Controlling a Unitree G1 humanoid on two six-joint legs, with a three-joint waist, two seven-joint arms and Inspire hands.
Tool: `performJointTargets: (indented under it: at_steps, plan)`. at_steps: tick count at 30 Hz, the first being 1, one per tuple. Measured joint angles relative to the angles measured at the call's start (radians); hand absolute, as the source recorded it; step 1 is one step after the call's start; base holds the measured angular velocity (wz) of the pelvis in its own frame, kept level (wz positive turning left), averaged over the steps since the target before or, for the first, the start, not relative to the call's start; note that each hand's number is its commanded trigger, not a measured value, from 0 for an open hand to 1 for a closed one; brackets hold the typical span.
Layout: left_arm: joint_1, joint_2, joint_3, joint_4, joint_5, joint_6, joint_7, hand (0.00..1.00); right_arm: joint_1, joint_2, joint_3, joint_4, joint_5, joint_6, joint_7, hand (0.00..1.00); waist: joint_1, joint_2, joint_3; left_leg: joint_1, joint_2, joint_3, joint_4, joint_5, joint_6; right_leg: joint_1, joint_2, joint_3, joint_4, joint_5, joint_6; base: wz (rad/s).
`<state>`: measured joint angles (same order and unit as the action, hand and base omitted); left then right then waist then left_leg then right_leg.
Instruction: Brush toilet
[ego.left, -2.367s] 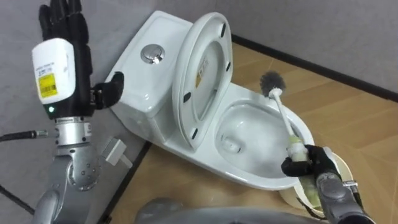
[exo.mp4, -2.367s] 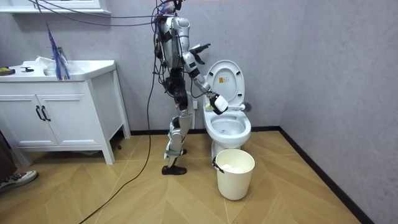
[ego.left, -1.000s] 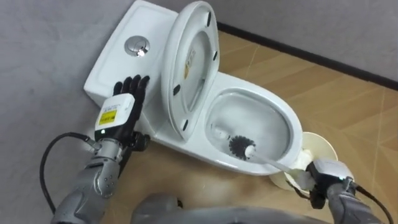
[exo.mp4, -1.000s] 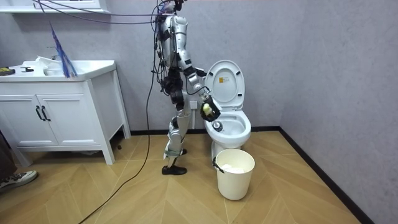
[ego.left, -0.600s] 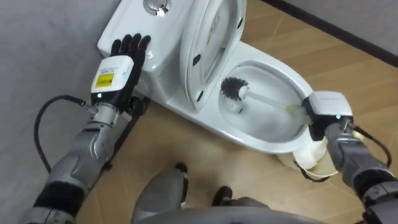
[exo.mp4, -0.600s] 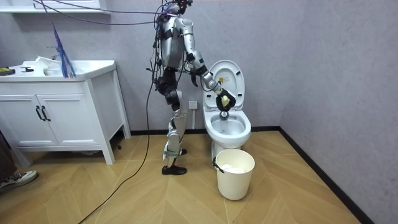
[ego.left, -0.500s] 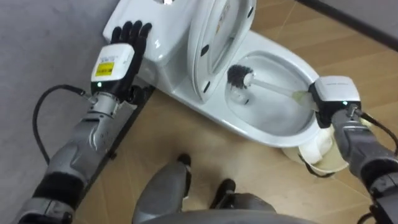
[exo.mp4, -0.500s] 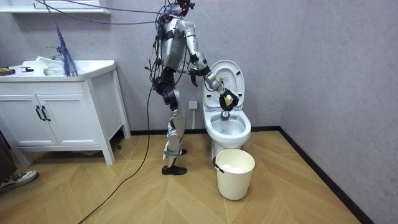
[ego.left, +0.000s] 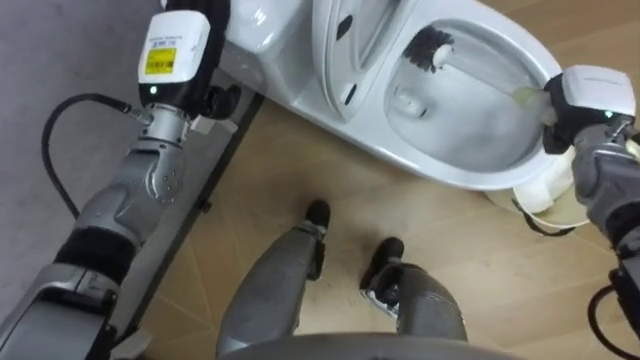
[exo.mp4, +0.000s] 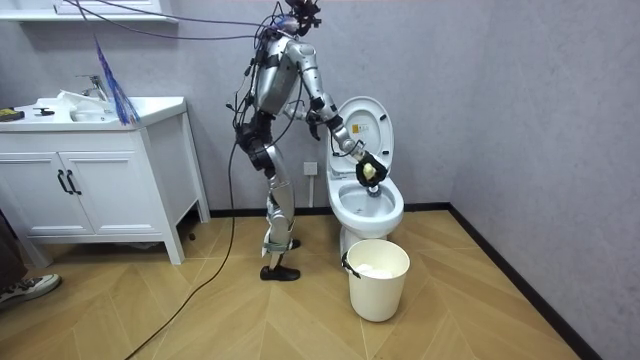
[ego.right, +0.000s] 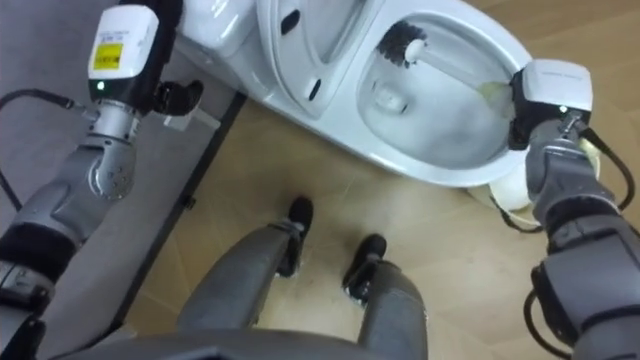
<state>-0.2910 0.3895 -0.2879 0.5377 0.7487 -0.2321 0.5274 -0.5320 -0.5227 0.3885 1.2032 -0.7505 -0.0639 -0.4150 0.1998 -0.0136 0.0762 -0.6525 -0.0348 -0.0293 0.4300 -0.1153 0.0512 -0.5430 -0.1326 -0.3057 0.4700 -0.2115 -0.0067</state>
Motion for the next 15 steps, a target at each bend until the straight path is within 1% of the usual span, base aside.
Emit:
performJointTargets:
  at_steps: [1,2,3,5,6,7,9,10,12,14,15]
  plan:
    - [-0.003,0.000,-0.004,0.001,-0.006,0.006,0.004,0.00,-0.002,0.000,0.000,0.000,-0.007,0.000,0.000,1.00,-0.002,0.002,0.0015,0.000,0.000,0.000,0.000,0.000,0.000,0.000,-0.001,-0.001,0.001,0.000,0.000,0.00]
    - [-0.011,-0.002,-0.004,0.014,-0.013,0.011,0.008,0.00,-0.006,0.000,0.000,-0.001,-0.046,0.002,0.000,1.00,-0.002,0.008,0.0049,0.000,-0.001,0.002,0.002,0.000,0.000,-0.003,-0.003,0.000,0.007,0.000,0.000,-0.04]
    - [-0.023,-0.002,-0.005,0.028,-0.014,0.014,0.011,0.00,-0.009,0.000,0.004,-0.006,-0.089,0.006,0.000,1.00,-0.002,0.011,0.0066,-0.001,-0.002,0.006,0.001,0.001,0.001,-0.011,-0.006,0.003,0.017,0.000,0.000,-0.07]
    - [-0.025,-0.002,-0.005,0.032,-0.030,0.015,0.014,0.00,-0.005,0.000,0.020,-0.035,-0.155,0.019,0.004,1.00,0.000,0.015,0.0084,-0.003,-0.001,0.015,-0.001,0.001,0.002,-0.019,-0.005,0.005,0.017,0.000,0.000,-0.12]
    - [-0.025,-0.002,-0.005,0.031,-0.035,0.014,0.016,0.00,0.000,0.000,0.031,-0.052,-0.198,0.022,0.005,1.00,0.001,0.019,0.0072,-0.006,-0.001,0.017,-0.002,0.002,0.003,-0.023,-0.005,0.005,0.016,0.000,0.000,-0.09]
    - [-0.025,-0.002,-0.006,0.032,-0.038,0.014,0.017,0.00,0.000,0.000,0.043,-0.056,-0.207,0.023,0.006,1.00,0.001,0.022,0.0067,-0.007,-0.001,0.017,-0.002,0.002,0.003,-0.024,-0.006,0.005,0.015,0.000,0.000,0.00]
    - [-0.024,0.000,-0.015,0.032,-0.051,0.015,0.026,0.00,0.016,-0.001,0.071,-0.081,-0.216,0.051,0.011,1.00,-0.004,0.027,0.0057,-0.006,-0.001,0.017,-0.004,0.002,0.003,-0.023,-0.007,0.003,0.014,0.000,0.000,0.00]
    - [-0.023,0.002,-0.023,0.036,-0.056,0.016,0.034,0.00,0.021,-0.002,0.083,-0.088,-0.218,0.057,0.010,1.00,-0.004,0.029,0.0055,-0.006,-0.001,0.016,-0.004,0.002,0.003,-0.021,-0.005,0.001,0.014,0.000,0.000,0.05]
    - [-0.028,0.003,-0.041,0.054,-0.061,0.014,0.052,0.00,0.060,-0.002,0.125,-0.109,-0.258,0.083,0.023,1.00,-0.006,0.039,0.0040,-0.004,-0.002,0.015,-0.003,0.002,0.003,-0.014,-0.003,-0.014,0.012,0.000,0.000,0.09]
    - [-0.030,0.002,-0.052,0.052,-0.062,0.015,0.056,0.00,0.100,0.007,0.143,-0.119,-0.312,0.103,0.040,1.00,-0.003,0.047,0.0031,-0.005,-0.002,0.015,-0.004,0.002,0.003,-0.013,-0.001,-0.013,0.005,0.000,0.000,0.02]
    - [-0.021,0.001,-0.052,0.052,-0.071,0.016,0.062,0.00,0.117,0.016,0.136,-0.126,-0.310,0.125,0.037,1.00,-0.005,0.057,-0.0020,-0.007,-0.002,0.017,-0.006,0.002,0.003,-0.013,-0.001,-0.013,-0.003,0.000,0.000,-0.06]
